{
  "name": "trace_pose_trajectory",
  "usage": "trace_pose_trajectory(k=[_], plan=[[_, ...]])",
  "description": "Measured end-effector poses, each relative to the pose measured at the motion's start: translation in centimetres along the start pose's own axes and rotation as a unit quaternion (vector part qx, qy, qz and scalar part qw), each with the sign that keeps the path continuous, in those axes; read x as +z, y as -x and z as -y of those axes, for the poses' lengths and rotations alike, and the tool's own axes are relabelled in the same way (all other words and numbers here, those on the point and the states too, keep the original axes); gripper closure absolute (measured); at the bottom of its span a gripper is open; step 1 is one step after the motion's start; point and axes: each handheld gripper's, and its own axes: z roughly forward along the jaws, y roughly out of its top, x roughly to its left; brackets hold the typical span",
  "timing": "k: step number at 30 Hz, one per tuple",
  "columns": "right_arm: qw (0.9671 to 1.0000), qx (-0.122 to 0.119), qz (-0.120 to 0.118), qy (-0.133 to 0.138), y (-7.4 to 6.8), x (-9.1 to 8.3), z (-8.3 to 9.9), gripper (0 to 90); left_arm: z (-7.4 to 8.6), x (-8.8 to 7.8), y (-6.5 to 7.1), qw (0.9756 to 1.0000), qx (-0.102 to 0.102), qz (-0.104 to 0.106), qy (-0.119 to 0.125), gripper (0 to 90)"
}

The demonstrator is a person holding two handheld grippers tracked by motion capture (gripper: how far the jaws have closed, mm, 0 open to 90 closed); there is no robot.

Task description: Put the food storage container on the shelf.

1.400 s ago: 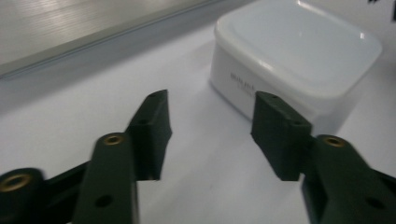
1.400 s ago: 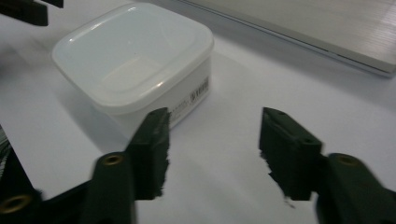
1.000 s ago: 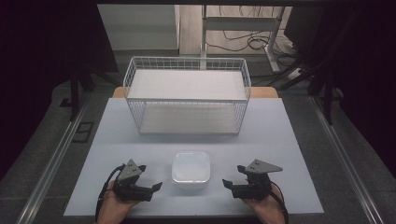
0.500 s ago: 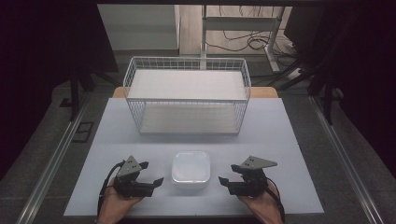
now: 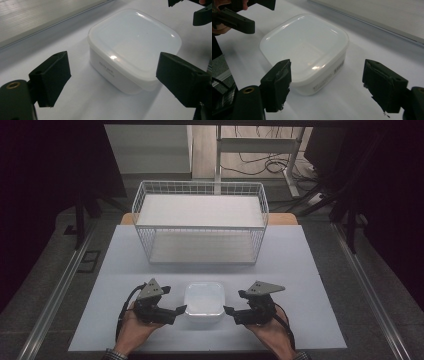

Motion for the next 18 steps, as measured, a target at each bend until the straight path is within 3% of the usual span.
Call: trace_pose_trajectory(k=[7,13,16,17,18], plan=[[0.9999,-0.005,-0.006,-0.006,-0.3,2.2,-1.5,15.4,-1.6,1.9,-0.1,0.9999,0.011,0.005,-0.009,11.9],[0.9997,-0.001,-0.013,-0.019,-0.3,3.8,-1.6,12.8,-0.8,3.2,-0.2,0.9996,0.008,0.013,-0.022,10.6],[0.9992,0.005,-0.018,-0.034,0.0,4.4,-1.2,12.2,-0.4,3.7,-0.6,0.9988,-0.020,0.041,-0.020,9.5],[0.9984,0.018,-0.034,-0.041,0.2,4.7,-0.9,13.1,-0.3,3.8,-0.7,0.9982,-0.026,0.049,-0.020,9.4],[0.9984,0.018,-0.034,-0.041,0.2,4.7,-0.9,13.1,-0.2,3.9,-0.8,0.9977,-0.033,0.057,-0.019,9.4]])
